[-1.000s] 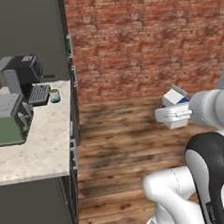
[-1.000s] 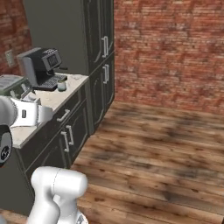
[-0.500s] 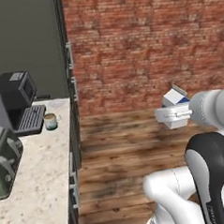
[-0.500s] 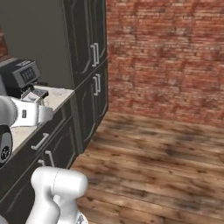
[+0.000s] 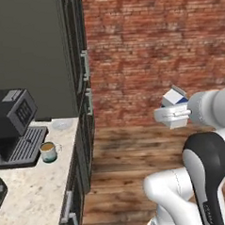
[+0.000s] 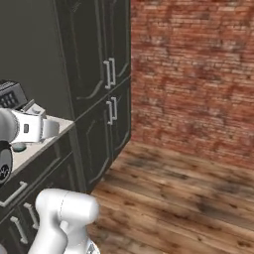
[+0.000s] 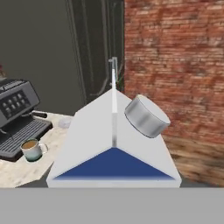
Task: Take a sugar cube from the saucer and place it inside the coffee. Then, grab milk from the fridge and place it next to the coffee on the counter to sweeten the coffee.
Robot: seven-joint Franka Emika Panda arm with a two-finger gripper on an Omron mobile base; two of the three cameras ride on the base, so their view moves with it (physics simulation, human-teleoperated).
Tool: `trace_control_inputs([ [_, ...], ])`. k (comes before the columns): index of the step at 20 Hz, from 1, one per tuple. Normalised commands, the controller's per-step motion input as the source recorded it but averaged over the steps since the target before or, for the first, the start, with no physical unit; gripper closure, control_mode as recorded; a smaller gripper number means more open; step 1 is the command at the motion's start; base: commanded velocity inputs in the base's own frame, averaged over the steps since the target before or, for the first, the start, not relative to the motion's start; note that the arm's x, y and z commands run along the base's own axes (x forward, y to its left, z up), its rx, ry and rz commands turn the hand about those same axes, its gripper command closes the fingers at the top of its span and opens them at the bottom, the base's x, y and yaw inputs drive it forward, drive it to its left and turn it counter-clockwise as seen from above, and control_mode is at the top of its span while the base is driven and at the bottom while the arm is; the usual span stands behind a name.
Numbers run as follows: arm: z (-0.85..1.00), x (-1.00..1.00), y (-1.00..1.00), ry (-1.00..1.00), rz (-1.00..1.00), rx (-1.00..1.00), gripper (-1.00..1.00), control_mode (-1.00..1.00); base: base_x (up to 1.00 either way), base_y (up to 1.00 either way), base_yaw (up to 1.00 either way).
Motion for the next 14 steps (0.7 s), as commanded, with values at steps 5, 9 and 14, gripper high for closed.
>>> trace_control_inputs([
  [5, 0.00, 0.00, 0.00, 0.00, 0.00, 0.00, 1.00, 1.00, 0.96, -0.59, 0.66],
  [9, 0.00, 0.00, 0.00, 0.00, 0.00, 0.00, 1.00, 1.00, 0.84, -0.59, 0.68],
  [14, 0.00, 0.00, 0.00, 0.00, 0.00, 0.00, 1.00, 1.00, 0.64, -0.48, 0.75],
])
